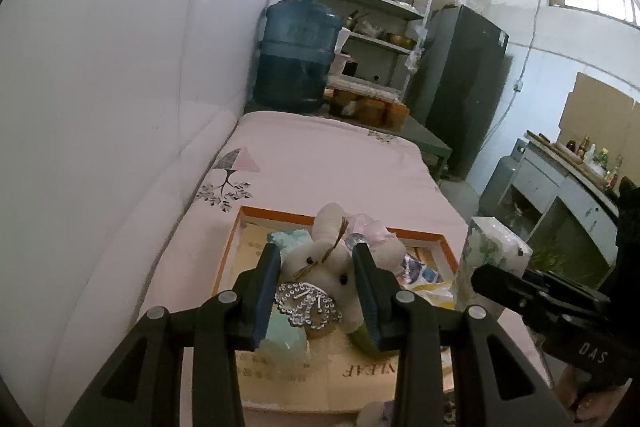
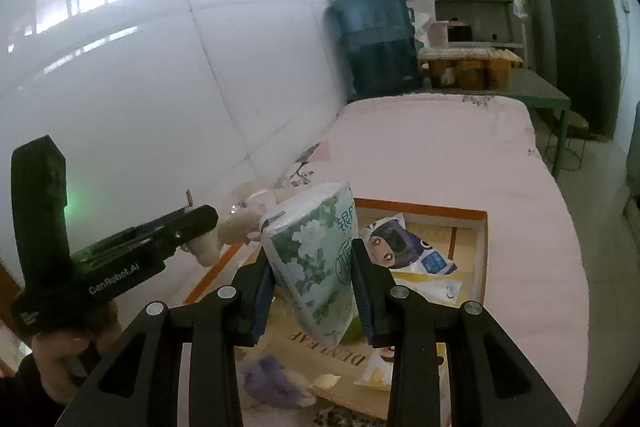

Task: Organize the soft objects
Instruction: 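Carry the tissue pack with the right tool while the left carries the teddy bear to the tray, then lower the tissue pack and teddy bear into the tray and open both tools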

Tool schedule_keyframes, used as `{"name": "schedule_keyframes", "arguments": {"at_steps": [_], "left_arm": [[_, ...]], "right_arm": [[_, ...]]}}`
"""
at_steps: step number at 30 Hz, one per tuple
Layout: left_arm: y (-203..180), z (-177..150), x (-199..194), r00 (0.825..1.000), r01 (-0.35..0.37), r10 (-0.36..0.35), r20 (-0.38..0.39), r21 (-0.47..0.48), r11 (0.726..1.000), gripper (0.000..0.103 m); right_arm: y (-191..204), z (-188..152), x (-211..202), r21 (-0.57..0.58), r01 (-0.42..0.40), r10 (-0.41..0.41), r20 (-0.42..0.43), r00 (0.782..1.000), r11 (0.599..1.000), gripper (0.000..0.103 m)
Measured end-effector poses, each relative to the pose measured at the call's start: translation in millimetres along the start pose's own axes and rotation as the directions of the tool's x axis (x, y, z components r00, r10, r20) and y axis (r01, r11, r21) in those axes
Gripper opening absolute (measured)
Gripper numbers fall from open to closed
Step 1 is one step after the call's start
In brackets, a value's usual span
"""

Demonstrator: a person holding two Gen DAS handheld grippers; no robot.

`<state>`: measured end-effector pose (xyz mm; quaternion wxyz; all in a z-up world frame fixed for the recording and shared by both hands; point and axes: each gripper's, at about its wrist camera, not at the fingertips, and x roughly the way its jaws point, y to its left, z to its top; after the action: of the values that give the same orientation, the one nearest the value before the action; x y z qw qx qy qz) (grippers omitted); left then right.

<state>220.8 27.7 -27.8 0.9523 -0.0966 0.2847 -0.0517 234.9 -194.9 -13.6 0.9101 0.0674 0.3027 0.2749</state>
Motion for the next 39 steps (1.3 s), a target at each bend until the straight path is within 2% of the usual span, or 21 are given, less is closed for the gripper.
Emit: {"name": "schedule_keyframes", "arguments": {"at_steps": [10,19,29,39], "left_arm": [[3.2,1.2,30.9,0.998,-0.053,0.054,-0.029,0.020,0.998,0.038],[7.2,-0.1,49.7,0.997,-0.072,0.073,-0.039,0.014,0.997,0.038],[9.3,-7.3,62.3,0.995,-0.071,0.073,-0.067,0.025,0.997,0.038],[9.4,-18.7,79.8,0.989,-0.069,0.074,-0.129,0.039,0.997,0.038]], "right_arm": [[-16.1,-1.3,33.3,0.014,0.004,-0.004,-0.041,0.999,1.000,0.036],[-22.6,-1.9,52.0,0.025,0.003,-0.002,-0.065,0.998,1.000,0.036],[-24.3,-9.8,74.0,0.015,0.013,-0.011,-0.121,0.993,1.000,0.036],[-19.5,-13.7,87.3,-0.028,0.044,-0.048,-0.153,0.987,0.999,0.036]]}}
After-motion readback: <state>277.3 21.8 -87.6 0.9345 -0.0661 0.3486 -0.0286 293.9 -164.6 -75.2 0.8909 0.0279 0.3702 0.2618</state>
